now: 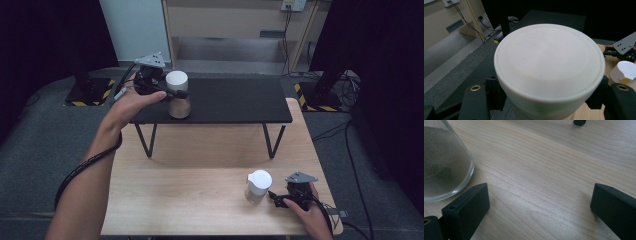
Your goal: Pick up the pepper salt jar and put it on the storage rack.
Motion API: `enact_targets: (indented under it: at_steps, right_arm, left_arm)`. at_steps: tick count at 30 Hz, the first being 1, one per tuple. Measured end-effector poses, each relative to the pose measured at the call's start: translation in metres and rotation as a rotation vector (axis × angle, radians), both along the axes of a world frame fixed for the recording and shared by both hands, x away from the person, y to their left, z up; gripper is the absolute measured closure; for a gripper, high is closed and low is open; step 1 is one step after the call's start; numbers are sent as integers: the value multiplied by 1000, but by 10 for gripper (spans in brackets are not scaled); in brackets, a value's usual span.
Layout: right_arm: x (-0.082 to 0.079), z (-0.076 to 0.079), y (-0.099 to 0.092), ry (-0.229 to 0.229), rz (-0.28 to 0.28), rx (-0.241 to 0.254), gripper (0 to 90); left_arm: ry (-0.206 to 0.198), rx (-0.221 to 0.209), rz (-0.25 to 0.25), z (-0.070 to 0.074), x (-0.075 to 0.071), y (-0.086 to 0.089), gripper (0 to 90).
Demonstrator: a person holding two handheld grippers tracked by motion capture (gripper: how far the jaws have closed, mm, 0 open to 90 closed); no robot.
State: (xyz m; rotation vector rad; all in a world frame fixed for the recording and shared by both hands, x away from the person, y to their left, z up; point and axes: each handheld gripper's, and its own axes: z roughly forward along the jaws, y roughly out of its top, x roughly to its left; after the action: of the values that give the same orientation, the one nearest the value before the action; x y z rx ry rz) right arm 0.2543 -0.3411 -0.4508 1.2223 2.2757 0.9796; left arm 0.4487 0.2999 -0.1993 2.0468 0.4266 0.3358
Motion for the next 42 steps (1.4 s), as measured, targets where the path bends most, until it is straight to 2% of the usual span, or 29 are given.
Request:
enact_targets:
  at_steps: [6,13,16,19,22,30,33,36,42]
  right_arm:
    - [0,0,0,0,0,0,30]
    - [0,0,0,0,0,0,30]
    - [0,0,0,0,0,0,30]
    - [0,0,0,0,0,0,30]
    - [0,0,0,0,0,0,30]
    - [0,0,0,0,0,0,30]
    - [0,0,0,0,0,0,30]
    - [0,0,0,0,0,-1,30]
    - [0,0,0,1,-1,0,30]
  left_arm:
    - [19,-11,5,-1,4,4,329]
    - [-2,0,0,-2,2,2,320]
    - [-13,2,-6,-2,0,2,211]
    - [-33,47,17,3,-8,-2,109]
    - [-40,55,43,7,-17,2,55]
    - [-52,80,95,7,-43,15,30]
    - [-58,77,122,6,-56,19,29]
    - [-83,76,142,4,-72,20,32]
    - [-105,76,145,-1,-97,20,31]
